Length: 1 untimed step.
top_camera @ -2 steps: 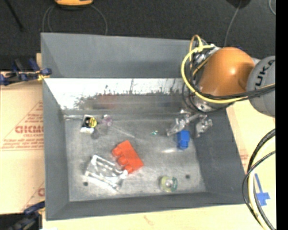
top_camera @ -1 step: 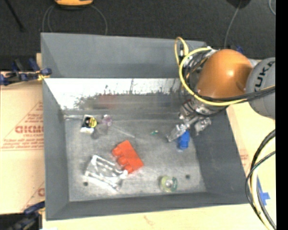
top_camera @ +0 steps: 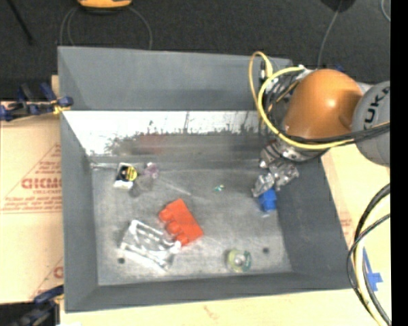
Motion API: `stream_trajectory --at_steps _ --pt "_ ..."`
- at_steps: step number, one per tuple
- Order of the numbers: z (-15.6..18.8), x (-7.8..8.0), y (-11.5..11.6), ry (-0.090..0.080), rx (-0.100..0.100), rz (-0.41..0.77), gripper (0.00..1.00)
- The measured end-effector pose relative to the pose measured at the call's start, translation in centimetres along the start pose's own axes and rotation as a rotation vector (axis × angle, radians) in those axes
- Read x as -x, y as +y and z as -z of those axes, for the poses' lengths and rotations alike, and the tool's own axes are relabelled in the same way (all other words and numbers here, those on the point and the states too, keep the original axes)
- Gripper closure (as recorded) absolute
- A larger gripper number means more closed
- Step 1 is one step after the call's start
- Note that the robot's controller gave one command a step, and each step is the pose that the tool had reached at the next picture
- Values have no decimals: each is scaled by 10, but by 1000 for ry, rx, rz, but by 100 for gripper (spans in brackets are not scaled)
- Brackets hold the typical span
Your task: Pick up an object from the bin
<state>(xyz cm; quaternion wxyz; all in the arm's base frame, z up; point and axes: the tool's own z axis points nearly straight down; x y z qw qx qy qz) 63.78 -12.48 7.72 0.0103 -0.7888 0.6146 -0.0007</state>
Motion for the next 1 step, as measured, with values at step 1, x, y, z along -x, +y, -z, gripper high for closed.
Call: stream_trajectory --at_steps 1 --pt "45 -1 -3 13 10 -3 100"
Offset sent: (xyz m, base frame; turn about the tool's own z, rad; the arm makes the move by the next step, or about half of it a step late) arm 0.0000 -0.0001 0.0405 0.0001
